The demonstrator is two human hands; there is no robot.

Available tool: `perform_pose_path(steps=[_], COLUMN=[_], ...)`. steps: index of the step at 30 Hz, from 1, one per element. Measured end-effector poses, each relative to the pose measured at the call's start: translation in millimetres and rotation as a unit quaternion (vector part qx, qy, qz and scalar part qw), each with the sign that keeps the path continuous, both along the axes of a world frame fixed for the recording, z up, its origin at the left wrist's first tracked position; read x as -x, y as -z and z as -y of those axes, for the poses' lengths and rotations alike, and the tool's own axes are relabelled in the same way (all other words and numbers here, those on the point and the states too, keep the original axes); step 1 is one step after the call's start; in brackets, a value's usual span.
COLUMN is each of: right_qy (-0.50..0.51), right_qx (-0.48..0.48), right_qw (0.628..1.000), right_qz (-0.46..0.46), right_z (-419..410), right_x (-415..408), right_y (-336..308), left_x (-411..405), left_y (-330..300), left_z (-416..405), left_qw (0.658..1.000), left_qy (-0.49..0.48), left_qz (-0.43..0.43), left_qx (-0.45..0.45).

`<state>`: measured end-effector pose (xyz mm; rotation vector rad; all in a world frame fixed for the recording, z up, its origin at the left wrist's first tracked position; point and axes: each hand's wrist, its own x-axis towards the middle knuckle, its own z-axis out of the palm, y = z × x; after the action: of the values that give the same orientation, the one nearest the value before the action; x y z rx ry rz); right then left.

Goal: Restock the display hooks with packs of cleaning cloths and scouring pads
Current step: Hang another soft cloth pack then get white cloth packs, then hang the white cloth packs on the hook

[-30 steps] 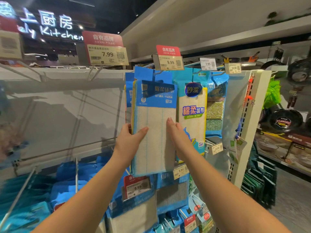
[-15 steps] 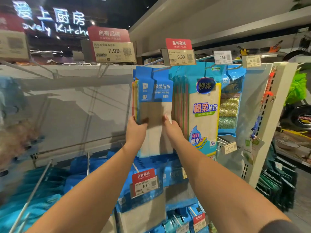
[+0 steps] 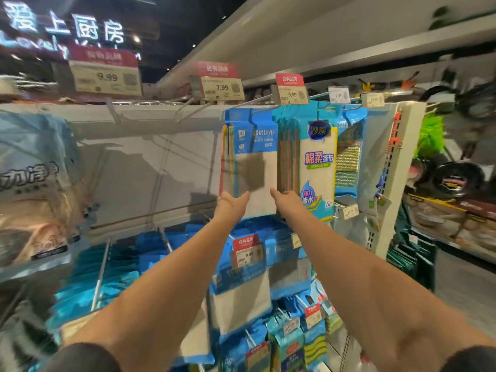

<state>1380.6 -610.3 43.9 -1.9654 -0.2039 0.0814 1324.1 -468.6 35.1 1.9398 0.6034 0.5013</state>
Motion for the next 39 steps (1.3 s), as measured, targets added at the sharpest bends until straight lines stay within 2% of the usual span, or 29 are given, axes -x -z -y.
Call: perform_pose_path(steps=[5, 8, 18, 22, 31, 34, 39], right_qy=[-0.024, -0.036, -0.117, -0.169, -0.302, -0.349, -0.424], right_qx=[0.119, 0.137, 0.247, 0.284, 0.380, 0.422, 0.426], right_qw=[0.989, 0.987, 0.961, 0.943, 0.874, 0.837, 0.798], right_qz=[0.082, 0.082, 0.036, 0.042, 0.030, 0.013, 0.041], right_z=[32.9, 50.2, 96.9, 99.9, 117.2, 113.1, 83.7], right_x=[120.9, 203.9, 451.4, 538.8, 776.0, 849.8, 959.1], right_y=[7.7, 27.6, 113.1, 150.8, 255.9, 270.8, 272.3], left_x=[122.0, 207.9, 486.5, 599.0, 870.0, 958.3, 1092.4], left_y=[17.0, 35.1, 102.6, 146.1, 252.4, 266.6, 267.0], left_z=[13.2, 12.4, 5.4, 12.4, 65.2, 70.0, 58.0], left_qw=[0.996, 0.991, 0.977, 0.958, 0.924, 0.910, 0.884], left_qy=[0.053, 0.075, 0.122, 0.113, 0.090, 0.082, 0.035], left_qz=[0.026, 0.026, -0.115, -0.183, -0.308, -0.351, -0.423], left_qx=[-0.074, -0.105, -0.130, -0.190, -0.207, -0.204, -0.197])
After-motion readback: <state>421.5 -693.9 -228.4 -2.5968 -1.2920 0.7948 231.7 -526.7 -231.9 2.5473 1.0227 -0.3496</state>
